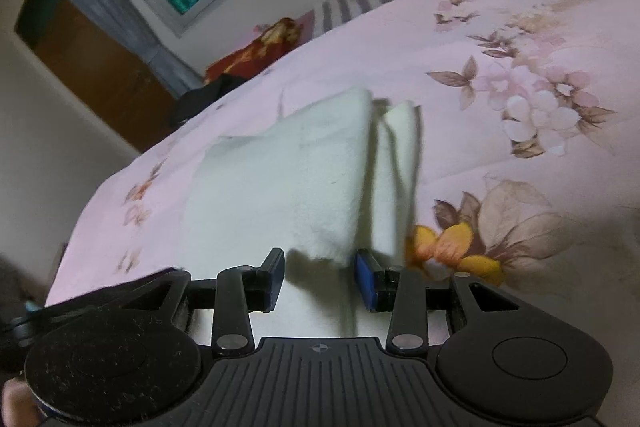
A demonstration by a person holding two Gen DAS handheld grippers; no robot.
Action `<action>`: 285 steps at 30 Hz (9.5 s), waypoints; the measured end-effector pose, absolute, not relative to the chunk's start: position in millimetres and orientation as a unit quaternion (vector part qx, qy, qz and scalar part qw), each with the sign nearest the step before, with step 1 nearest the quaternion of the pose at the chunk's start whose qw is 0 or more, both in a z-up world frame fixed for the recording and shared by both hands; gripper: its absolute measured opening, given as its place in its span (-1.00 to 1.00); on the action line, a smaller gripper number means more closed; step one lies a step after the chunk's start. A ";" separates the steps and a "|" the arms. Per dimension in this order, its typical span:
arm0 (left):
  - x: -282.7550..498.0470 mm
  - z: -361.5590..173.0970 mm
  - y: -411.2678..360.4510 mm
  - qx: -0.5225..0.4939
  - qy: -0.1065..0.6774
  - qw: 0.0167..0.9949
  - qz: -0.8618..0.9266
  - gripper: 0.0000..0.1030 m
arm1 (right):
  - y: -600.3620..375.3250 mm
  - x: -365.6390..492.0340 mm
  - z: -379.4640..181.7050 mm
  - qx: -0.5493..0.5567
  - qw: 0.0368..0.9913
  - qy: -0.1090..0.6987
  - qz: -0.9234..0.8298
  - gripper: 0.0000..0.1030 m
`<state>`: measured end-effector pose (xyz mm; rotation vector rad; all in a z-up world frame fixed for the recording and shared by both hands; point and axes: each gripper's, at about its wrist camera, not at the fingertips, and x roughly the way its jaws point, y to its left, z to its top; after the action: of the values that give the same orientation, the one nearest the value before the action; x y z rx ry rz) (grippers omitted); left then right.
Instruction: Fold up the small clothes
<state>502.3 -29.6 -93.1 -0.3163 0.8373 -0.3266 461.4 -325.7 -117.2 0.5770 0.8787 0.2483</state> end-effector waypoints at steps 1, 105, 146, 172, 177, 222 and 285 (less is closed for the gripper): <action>506.1 -95.6 -30.5 -0.151 0.407 0.887 -0.156 -0.46 | -324.1 465.0 -120.5 0.279 0.853 0.424 0.121 -0.25; 517.4 -111.5 -49.2 -0.063 0.435 0.886 -0.150 0.81 | -262.9 446.7 -102.2 0.000 0.933 0.354 0.068 -0.52; 540.9 -90.1 -67.1 -0.105 0.460 0.862 -0.183 -0.42 | -339.4 468.1 -101.4 0.204 0.861 0.440 0.151 -0.42; 476.5 -36.4 143.1 -0.055 0.419 0.887 -0.185 -0.42 | -112.3 433.6 -51.4 0.172 0.883 0.408 0.158 -0.44; 469.0 -46.7 199.4 -0.075 0.431 0.884 -0.164 -0.42 | -48.0 439.7 -60.3 0.178 0.874 0.416 0.179 -0.44; 491.3 -64.4 221.0 -0.052 0.394 0.900 -0.180 -0.39 | 19.8 495.3 -91.7 0.035 0.896 0.424 0.128 -0.69; 167.8 -7.1 140.0 -0.013 0.297 0.955 0.002 0.99 | -40.1 185.7 -18.8 0.033 0.924 0.344 0.163 0.99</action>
<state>167.8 139.9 -7.1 -0.0267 0.6026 0.0043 185.7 -40.1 -18.8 0.0678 0.7067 0.3352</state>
